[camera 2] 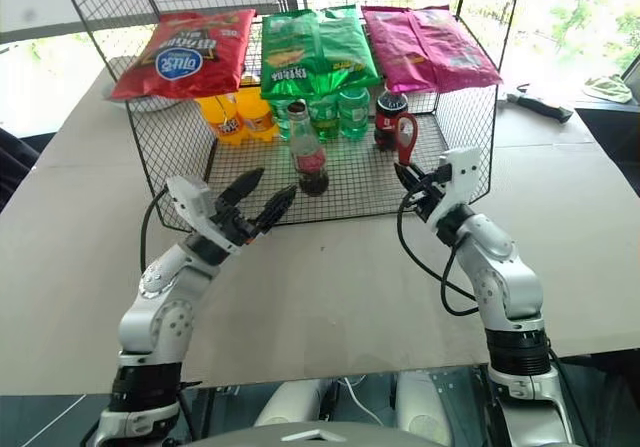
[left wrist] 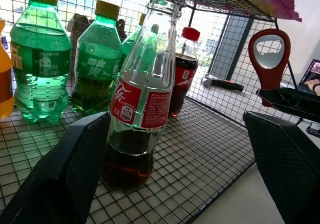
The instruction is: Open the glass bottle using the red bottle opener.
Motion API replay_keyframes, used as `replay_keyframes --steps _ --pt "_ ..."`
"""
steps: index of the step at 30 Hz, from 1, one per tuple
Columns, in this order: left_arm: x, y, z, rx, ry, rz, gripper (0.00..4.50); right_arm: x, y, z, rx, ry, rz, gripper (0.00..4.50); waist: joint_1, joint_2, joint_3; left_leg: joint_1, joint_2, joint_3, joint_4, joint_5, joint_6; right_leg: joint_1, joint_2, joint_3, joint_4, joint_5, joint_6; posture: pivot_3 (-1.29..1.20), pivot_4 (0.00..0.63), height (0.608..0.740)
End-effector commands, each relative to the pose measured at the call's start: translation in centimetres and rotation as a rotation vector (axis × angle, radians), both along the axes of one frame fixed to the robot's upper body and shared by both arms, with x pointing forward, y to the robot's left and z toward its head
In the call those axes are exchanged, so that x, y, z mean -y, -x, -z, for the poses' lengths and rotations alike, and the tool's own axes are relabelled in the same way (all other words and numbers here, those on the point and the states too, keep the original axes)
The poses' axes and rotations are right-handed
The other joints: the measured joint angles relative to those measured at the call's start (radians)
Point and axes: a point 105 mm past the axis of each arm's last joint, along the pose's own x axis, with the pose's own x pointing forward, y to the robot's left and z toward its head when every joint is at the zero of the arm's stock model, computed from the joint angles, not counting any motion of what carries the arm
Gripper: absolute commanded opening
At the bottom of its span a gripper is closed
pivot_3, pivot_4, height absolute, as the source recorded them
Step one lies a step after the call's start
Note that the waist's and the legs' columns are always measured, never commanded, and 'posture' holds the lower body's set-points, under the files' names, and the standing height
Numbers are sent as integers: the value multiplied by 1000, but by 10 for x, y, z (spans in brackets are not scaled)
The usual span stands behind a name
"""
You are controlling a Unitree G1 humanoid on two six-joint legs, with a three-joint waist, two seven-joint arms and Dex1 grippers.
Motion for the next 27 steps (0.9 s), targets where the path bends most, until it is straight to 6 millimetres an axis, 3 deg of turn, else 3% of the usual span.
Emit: replay_keyframes --steps 1,12,19,22,24,27 --pt "7 -14 -4 105 -108 -42 4396 -1 3 -12 70 11 -8 0 0 0 0 0 0 0 0 0 0 0 0 0 0 0 0 0 150 740" --pt "23 -70 0 185 -240 -118 4396 -10 5 -9 81 27 -1 0 -3 0 0 0 0 0 1 0 0 0 2 0 2 0 0 0 150 740" --pt "34 -89 -7 198 -239 -102 4396 -11 8 -2 82 42 10 0 -4 0 0 0 -1 0 2 0 0 0 2 0 4 0 0 0 150 740" --pt "36 -94 -7 181 -228 -100 3626 -12 9 1 88 69 9 0 -6 0 0 0 -1 0 2 0 0 -1 2 0 4 0 0 0 150 740" --pt "36 -95 -7 178 -222 -95 2773 -13 10 3 93 84 3 0 -6 0 0 0 -1 0 2 0 0 -1 2 0 5 0 0 0 150 740" --pt "36 -94 -9 182 -213 -89 2764 -13 10 3 99 82 6 0 -6 0 0 0 -1 0 3 0 0 -1 2 0 6 0 0 0 150 740"
